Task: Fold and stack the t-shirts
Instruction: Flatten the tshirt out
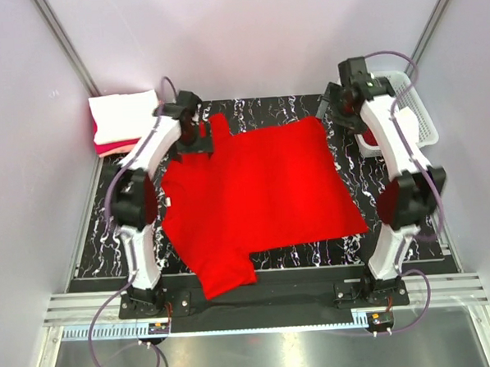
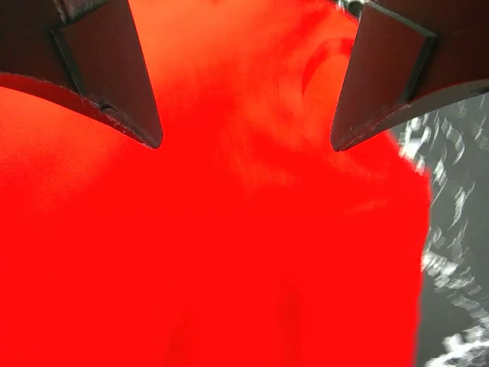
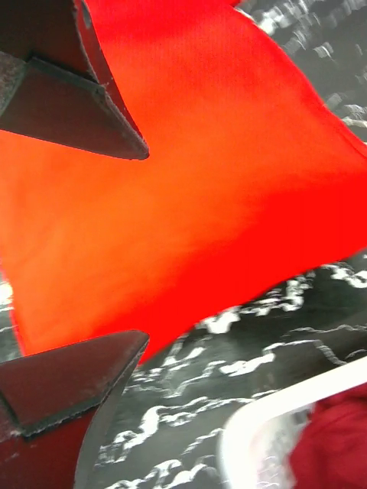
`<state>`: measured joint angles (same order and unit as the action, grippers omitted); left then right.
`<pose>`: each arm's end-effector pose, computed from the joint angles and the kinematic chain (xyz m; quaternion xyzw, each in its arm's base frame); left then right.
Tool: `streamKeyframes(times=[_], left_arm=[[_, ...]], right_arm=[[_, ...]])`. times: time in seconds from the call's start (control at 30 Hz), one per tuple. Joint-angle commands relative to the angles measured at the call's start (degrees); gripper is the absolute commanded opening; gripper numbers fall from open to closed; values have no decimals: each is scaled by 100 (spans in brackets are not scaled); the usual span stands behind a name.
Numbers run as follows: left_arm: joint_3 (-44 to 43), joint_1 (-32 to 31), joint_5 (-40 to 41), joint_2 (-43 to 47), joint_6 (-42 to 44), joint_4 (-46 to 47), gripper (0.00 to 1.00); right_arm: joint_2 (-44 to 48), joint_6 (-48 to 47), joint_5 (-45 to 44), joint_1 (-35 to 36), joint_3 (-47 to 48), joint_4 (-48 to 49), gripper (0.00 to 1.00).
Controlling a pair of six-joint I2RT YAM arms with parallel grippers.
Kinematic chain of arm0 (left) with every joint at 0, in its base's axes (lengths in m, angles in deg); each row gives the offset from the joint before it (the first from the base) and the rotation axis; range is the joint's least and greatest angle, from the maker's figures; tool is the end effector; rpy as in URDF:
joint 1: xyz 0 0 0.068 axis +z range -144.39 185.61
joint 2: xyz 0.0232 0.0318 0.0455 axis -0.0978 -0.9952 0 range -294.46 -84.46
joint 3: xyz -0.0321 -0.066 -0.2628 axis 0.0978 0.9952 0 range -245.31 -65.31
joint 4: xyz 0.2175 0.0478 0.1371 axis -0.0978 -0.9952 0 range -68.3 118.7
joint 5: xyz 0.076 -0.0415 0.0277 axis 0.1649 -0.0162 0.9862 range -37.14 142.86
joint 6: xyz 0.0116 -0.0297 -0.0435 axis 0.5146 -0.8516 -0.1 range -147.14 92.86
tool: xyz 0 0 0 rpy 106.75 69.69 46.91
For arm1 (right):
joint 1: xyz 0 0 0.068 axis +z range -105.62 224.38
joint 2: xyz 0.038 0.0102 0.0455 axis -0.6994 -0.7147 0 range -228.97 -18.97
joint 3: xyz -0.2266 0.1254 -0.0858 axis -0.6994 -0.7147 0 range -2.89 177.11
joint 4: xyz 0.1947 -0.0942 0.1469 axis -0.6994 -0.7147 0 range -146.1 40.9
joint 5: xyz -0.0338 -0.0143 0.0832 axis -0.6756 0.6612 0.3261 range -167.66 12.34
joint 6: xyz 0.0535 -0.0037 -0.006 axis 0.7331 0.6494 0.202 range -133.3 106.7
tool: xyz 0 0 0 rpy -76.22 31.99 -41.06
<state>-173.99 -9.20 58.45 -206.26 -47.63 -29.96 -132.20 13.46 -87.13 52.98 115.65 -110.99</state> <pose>0.4317 -0.1106 0.2368 -0.0565 0.9846 -0.0021 0.1654 0.4188 0.0574 0.3474 0.1740 0.9388 0.0117 0.2971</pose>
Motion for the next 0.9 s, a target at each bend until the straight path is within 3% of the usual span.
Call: streamKeyframes(times=[0.0,0.13,0.23,0.43,0.6,0.8,0.87], left_arm=[[39,48,-128,2520,-52,592,99],[1180,48,-181,3108,10,810,99],[2113,39,-163,3416,10,1223,99],[2519,48,-277,2952,-25,1645,99],[1695,48,-303,1769,54,1717,94],[-413,48,-277,-129,115,1392,91],[-1307,75,-251,-588,133,1208,83]], right_arm=[[1582,135,446,89,-1295,1195,100],[1875,241,911,142,-2692,1810,100],[1743,224,1561,151,-3125,2074,100],[935,-13,2160,221,-2741,2033,100],[670,-136,2134,318,-2695,2022,100],[969,39,2275,571,-3484,2453,100],[1362,223,2196,739,-3880,2900,99]])
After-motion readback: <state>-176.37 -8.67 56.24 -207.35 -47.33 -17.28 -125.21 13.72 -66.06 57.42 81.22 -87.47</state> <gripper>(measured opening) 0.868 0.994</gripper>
